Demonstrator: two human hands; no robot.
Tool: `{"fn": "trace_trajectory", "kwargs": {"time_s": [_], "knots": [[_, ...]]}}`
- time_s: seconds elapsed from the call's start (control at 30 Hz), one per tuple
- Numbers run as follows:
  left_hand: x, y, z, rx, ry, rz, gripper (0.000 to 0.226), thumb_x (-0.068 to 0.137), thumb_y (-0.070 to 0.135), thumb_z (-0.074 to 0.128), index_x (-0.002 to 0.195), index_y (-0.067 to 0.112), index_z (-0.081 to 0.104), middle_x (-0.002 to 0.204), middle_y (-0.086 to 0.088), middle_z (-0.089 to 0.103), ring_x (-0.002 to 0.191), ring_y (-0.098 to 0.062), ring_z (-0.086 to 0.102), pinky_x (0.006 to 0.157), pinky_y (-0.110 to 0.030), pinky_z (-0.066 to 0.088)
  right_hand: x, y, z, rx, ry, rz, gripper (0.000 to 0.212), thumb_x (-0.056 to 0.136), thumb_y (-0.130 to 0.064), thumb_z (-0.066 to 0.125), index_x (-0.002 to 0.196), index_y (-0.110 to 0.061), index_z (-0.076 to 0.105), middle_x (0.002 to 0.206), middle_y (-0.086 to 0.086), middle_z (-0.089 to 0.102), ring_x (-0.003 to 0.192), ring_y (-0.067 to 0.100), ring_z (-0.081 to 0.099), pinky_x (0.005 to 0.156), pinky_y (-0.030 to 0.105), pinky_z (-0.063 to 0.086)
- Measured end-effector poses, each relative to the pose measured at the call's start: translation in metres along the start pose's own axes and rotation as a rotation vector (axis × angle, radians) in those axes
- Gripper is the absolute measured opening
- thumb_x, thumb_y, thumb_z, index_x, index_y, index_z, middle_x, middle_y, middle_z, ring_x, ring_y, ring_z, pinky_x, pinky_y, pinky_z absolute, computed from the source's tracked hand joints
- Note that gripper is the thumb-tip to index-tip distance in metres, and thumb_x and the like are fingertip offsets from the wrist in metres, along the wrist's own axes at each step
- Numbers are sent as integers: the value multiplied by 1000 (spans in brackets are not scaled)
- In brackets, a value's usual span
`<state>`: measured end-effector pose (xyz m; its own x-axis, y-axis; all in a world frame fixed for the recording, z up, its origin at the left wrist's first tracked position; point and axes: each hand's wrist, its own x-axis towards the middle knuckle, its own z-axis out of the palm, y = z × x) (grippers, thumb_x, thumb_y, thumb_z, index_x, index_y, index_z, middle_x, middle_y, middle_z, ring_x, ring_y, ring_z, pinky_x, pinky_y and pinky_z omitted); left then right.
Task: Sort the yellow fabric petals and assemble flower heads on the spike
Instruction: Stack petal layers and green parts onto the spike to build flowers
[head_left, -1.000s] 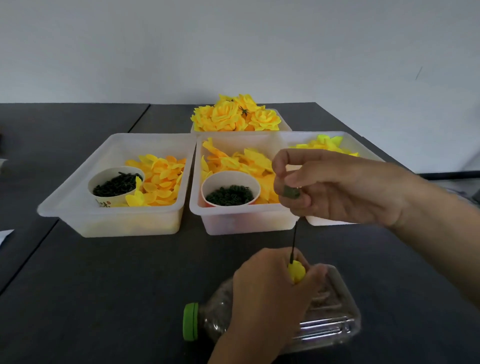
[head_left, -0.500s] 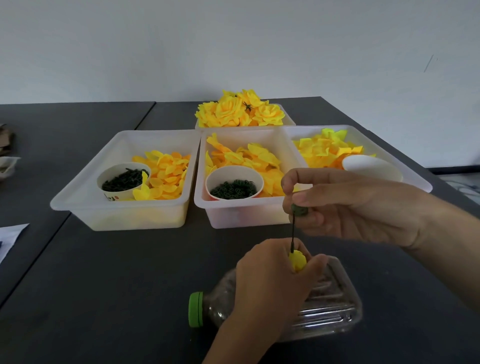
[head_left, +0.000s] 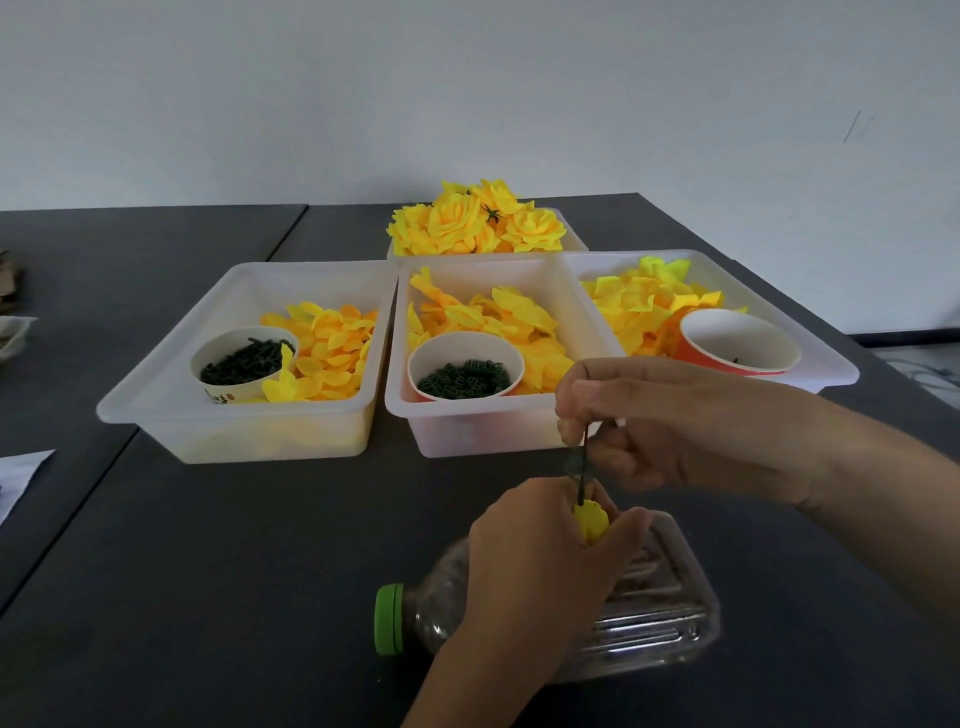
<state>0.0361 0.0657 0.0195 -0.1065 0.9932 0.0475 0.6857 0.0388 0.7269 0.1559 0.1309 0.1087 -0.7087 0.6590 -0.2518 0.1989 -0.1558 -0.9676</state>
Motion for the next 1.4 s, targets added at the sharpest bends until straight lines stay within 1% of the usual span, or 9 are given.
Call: {"fn": "trace_trajectory", "kwargs": {"time_s": [0.1,0.43,0.53,0.67,0.93,1.07,1.2,1.3,1.4], "knots": [[1,0,0,6,-36,3,37,82,68,53,77,32,61,74,14,65,72,-4,60,65,-16,44,-4,1,-4,-288,171,-146,30,83,-48,62,88,-19,66,85,2,59,60,12,45,52,22,37],[-1,-2,0,-3,-12,30,30,77,63,54,66,36,48,64,12,62,61,-5,60,57,-16,46,-4,23,11,-787,184,-381,11,82,-23,71,72,-24,66,74,-13,67,73,7,63,68,23,53],[2,-4,1,73,-2,68,28,77,61,54,68,37,44,62,15,54,59,-3,54,53,-12,33,-4,28,12,-793,227,-351,13,79,-32,69,67,-31,64,73,-18,66,77,4,63,71,20,51],[5,-6,4,148,13,112,29,81,58,58,101,37,53,85,22,44,78,-1,44,59,-9,25,-3,38,13,-788,223,-309,17,80,-29,70,67,-34,61,73,-20,64,76,1,61,65,14,47],[4,-4,-8,127,-45,106,32,81,58,59,101,34,53,94,17,55,86,-4,53,72,-23,47,-2,52,11,-676,220,-316,8,82,-28,69,76,-30,65,76,-16,65,77,3,61,69,15,47],[7,0,-11,79,-147,72,31,86,55,56,109,34,54,90,18,55,87,-5,54,76,-25,49,1,36,2,-671,35,-230,10,83,-26,71,77,-31,65,80,-13,67,78,3,63,69,16,49],[-2,-2,-16,-116,-74,19,31,74,67,55,94,44,54,94,24,60,88,2,58,80,-18,47,18,-6,-42,-537,-355,39,23,88,-16,66,110,-14,61,96,10,70,79,20,66,72,30,54],[-6,-3,-17,-163,-40,27,29,73,62,56,98,47,53,100,35,54,95,9,52,80,-15,45,69,-14,-70,-757,12,-127,20,89,-13,62,108,-19,64,91,4,68,77,16,62,67,22,48],[-1,-3,-19,-144,-78,25,24,80,55,59,99,42,55,96,26,57,92,7,53,85,-15,46,128,5,-76,-1246,297,-170,28,85,-28,69,111,-19,61,105,0,59,99,19,55,78,27,46]]}}
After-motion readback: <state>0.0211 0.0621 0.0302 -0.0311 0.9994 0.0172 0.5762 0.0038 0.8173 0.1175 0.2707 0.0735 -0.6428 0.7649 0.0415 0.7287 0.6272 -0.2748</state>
